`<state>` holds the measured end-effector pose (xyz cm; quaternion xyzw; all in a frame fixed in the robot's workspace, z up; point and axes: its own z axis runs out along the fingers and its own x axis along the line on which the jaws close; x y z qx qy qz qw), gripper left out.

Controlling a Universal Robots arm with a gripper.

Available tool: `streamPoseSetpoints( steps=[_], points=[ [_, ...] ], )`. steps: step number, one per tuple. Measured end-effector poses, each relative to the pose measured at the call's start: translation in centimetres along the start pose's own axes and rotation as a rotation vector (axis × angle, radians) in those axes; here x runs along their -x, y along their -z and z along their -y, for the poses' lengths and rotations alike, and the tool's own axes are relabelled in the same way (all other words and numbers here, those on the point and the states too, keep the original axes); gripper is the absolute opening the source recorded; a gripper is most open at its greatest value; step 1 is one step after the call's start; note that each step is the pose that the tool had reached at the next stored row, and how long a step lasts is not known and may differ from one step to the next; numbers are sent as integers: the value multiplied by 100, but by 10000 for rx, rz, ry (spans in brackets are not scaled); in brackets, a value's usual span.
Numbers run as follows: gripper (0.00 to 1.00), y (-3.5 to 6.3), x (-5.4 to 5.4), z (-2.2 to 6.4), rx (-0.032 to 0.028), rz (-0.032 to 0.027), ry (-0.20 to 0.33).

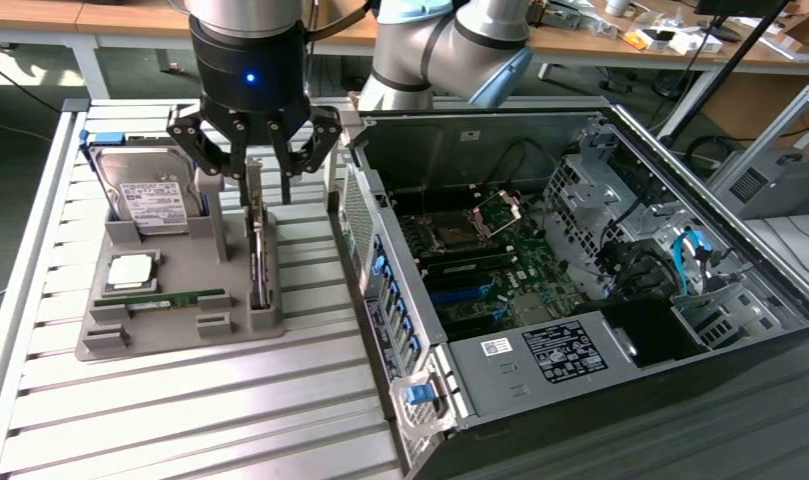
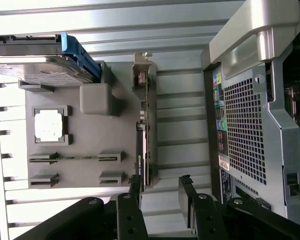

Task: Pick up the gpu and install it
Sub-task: 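Pick up the gpu and move the gpu toward the slot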

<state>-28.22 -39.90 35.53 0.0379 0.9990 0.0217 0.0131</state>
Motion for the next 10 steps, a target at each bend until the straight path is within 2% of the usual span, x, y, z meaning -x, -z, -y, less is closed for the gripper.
streamPoseSetpoints(
  steps=[10],
  points=[
    [43, -16, -4, 1, 0, 0, 0]
  ],
)
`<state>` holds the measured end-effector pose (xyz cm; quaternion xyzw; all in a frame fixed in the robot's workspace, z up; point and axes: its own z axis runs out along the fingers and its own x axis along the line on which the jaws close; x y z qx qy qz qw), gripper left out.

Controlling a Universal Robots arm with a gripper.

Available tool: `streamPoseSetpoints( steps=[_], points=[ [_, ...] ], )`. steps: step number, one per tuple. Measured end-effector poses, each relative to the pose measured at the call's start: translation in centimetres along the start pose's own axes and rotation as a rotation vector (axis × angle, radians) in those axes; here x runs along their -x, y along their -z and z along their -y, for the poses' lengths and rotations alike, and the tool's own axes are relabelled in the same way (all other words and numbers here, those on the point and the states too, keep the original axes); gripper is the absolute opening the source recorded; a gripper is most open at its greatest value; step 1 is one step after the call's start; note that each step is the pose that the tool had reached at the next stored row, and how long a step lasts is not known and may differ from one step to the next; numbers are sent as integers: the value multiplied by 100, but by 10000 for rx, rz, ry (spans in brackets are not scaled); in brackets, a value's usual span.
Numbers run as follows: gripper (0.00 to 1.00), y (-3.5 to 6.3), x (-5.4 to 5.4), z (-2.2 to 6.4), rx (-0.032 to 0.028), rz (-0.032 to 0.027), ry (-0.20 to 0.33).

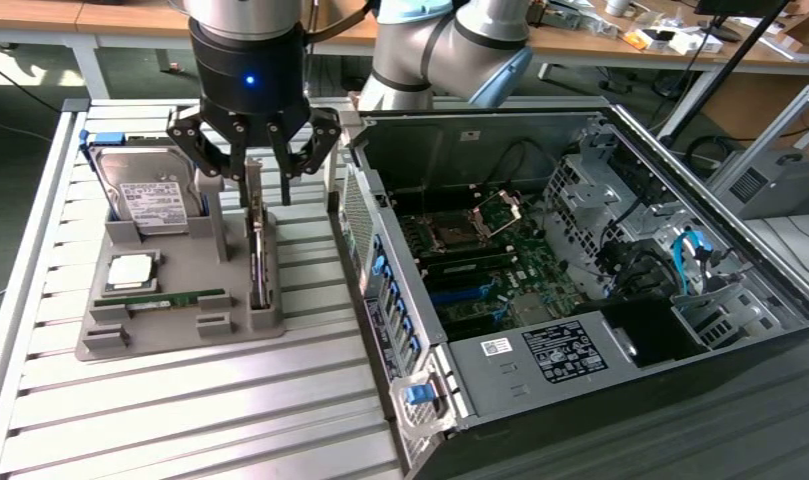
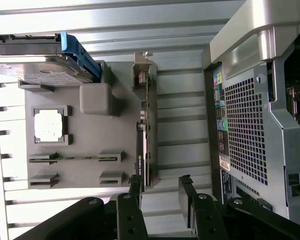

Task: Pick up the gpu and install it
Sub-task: 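Pick up the gpu and move the gpu toward the slot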

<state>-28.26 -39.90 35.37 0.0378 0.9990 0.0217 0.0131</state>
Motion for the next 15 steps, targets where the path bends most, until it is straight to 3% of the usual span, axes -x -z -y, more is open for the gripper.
streamPoseSetpoints(
  steps=[15],
  points=[
    [43, -50, -2, -2, 0, 1, 0]
  ],
)
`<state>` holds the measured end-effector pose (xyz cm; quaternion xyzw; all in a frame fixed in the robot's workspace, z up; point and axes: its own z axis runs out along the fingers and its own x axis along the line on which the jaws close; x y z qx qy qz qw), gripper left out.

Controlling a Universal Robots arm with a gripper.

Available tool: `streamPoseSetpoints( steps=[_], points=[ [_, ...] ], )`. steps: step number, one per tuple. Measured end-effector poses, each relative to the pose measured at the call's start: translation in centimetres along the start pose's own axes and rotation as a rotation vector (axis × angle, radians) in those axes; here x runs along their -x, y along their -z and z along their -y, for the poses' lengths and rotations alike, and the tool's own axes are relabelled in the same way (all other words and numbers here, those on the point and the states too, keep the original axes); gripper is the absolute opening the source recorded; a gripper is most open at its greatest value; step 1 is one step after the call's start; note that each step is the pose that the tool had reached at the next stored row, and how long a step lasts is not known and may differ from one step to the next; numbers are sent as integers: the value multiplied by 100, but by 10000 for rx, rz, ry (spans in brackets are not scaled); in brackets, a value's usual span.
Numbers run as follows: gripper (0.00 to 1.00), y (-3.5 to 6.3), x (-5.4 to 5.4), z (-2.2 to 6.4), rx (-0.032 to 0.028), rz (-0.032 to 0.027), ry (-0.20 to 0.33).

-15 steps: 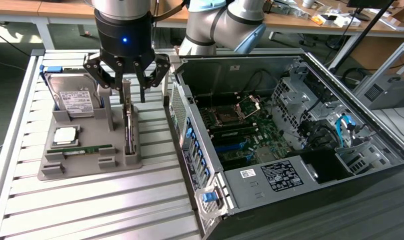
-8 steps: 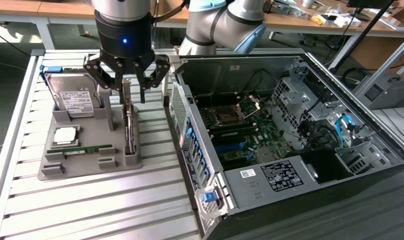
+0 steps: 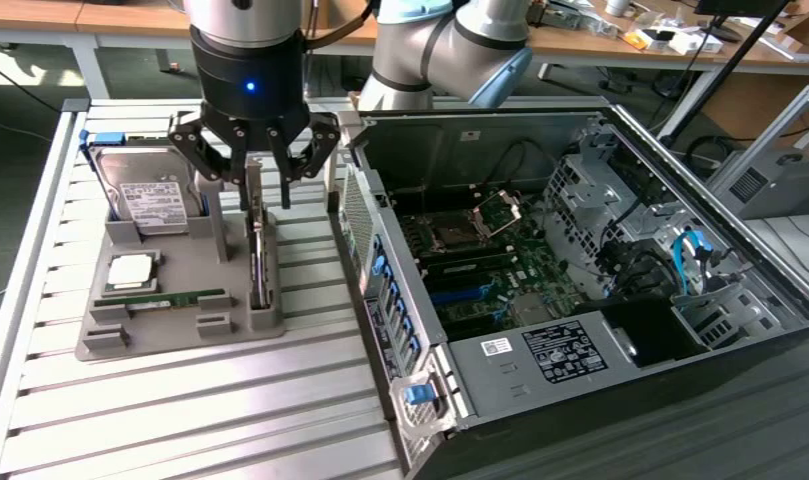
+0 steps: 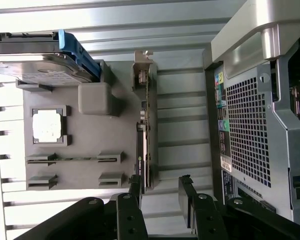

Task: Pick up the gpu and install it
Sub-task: 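Pick up the gpu and move the gpu toward the slot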

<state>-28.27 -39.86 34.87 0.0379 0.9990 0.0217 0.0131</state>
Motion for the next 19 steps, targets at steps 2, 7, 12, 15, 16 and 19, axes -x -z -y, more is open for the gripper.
streamPoseSetpoints(
  steps=[2, 7, 12, 15, 16, 19],
  points=[
    [43, -17, -1, 0, 0, 0, 0],
    [43, -39, -1, 1, 0, -1, 0],
    [43, -56, -2, 2, -1, -1, 0],
    [43, -66, -2, 2, 0, -1, 0],
    [43, -69, -2, 2, 0, -1, 0],
    [43, -75, -2, 3, 0, -1, 0]
  ],
)
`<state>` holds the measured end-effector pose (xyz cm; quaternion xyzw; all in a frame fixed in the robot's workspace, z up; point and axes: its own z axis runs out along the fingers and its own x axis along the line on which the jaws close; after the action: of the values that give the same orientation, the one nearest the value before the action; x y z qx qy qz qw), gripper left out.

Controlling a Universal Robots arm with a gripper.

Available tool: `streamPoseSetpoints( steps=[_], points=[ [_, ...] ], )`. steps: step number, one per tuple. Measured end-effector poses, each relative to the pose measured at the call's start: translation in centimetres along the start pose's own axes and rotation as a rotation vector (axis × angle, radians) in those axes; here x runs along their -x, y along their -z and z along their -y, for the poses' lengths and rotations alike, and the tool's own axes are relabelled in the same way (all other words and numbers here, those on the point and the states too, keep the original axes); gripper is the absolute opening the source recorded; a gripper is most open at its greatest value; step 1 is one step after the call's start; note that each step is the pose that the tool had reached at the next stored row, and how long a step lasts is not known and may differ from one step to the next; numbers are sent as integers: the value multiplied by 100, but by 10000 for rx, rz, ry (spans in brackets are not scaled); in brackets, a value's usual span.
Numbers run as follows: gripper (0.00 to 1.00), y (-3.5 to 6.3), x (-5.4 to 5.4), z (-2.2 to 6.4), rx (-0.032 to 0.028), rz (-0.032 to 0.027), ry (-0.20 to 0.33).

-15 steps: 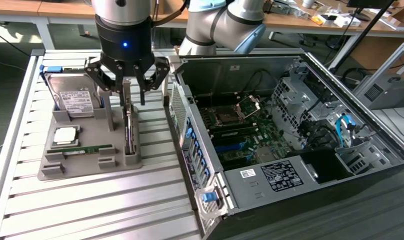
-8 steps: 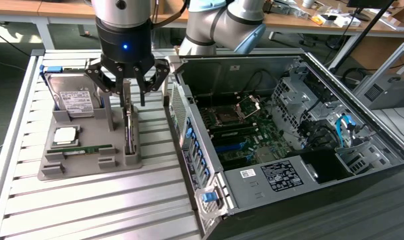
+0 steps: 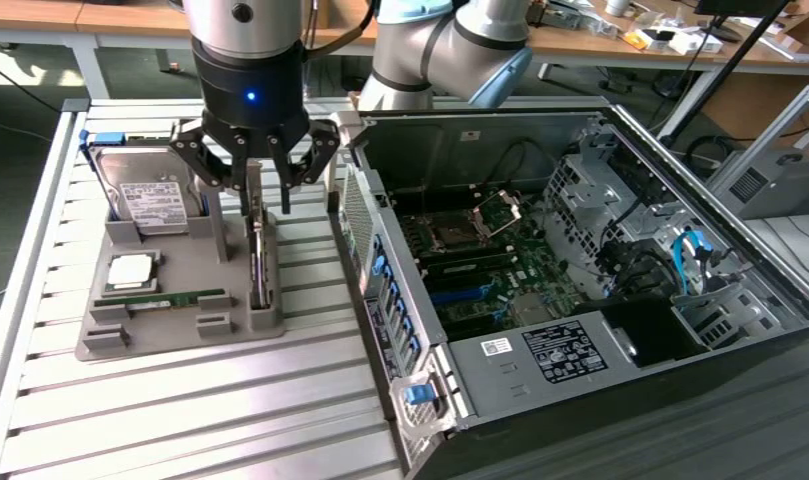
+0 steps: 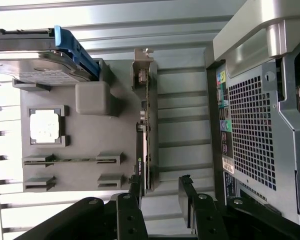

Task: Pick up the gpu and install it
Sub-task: 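Pick up the gpu and move the gpu toward the slot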

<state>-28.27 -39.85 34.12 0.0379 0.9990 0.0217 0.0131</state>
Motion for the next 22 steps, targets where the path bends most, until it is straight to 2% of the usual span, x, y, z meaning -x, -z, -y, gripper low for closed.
streamPoseSetpoints(
  steps=[22],
  points=[
    [43, -70, -2, 3, 0, 0, 0]
  ],
)
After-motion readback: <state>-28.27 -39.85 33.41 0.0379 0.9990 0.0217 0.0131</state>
